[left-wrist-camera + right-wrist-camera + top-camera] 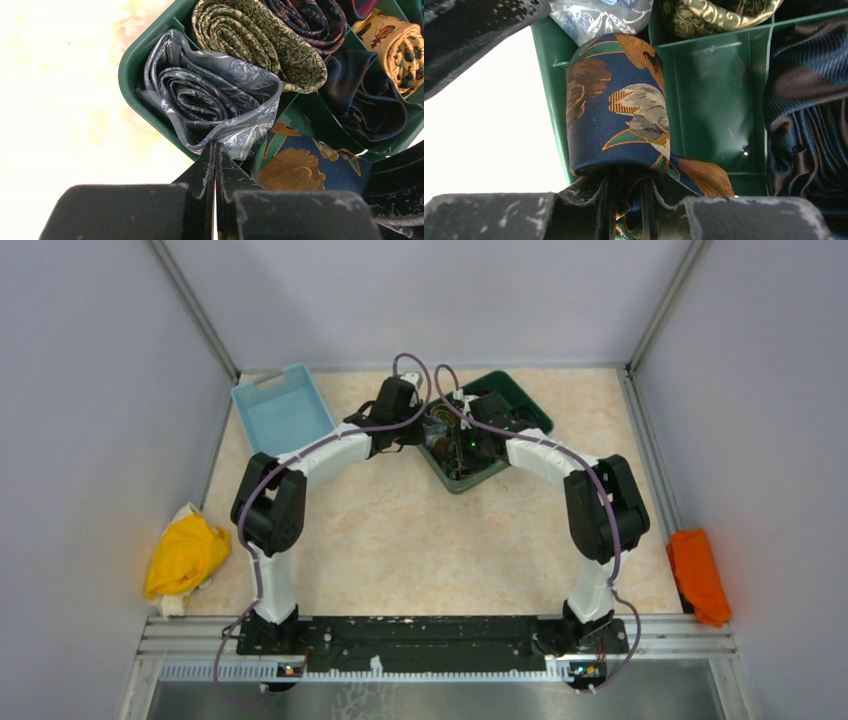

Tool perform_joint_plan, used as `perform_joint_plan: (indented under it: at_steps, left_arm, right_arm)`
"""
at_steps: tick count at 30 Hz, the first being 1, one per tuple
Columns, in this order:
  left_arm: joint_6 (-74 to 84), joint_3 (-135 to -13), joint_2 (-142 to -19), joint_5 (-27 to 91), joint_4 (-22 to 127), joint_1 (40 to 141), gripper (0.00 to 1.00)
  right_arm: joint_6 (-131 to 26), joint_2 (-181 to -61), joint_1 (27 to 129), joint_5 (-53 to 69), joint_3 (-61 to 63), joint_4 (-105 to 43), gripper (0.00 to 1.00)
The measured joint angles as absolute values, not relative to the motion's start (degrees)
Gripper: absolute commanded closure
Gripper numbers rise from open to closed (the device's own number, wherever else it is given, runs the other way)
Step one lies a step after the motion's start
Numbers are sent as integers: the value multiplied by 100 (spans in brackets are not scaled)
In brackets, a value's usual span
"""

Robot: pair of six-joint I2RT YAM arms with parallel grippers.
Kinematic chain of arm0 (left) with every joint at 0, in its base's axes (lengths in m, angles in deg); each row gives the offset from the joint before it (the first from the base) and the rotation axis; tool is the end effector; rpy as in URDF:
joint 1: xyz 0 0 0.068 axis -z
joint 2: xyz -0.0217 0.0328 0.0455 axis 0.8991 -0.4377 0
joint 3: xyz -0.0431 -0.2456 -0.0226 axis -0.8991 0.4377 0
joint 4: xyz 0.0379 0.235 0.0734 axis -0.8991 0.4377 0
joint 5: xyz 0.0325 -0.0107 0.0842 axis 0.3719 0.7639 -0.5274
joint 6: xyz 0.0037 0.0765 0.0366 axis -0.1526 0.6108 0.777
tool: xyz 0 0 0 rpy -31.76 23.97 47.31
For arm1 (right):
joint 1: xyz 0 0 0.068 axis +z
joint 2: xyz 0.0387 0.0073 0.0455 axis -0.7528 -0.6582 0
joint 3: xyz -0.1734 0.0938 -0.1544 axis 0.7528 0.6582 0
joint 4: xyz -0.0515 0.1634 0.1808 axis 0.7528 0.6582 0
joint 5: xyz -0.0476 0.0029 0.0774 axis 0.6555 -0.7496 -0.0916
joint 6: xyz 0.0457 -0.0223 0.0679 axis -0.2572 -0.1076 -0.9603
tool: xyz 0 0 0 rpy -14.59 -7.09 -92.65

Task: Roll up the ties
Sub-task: Place the tie in the storage box.

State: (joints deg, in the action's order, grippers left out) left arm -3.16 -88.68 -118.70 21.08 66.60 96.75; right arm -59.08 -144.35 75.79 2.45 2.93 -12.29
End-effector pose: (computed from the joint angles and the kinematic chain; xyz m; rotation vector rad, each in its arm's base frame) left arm 0.3937 -0.2485 0.1918 0.2279 2.2668 -0.4375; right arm 0.3523 0.1978 0.1666 -0.3918 2.4765 0.5795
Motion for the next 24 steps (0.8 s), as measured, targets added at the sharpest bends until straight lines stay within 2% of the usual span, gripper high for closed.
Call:
perform_joint_plan:
  at_steps: [8, 24]
  left_arm:
    - [-322, -8750, -11804, 2490, 6431, 9614, 100]
    - [-416, -8538, -11708, 2578, 6232, 9321, 100]
  right_arm:
    - [-5814, -14572, 7636, 361, -50, -506, 100]
    - [-5399, -15753, 8098, 1246, -1532, 882, 100]
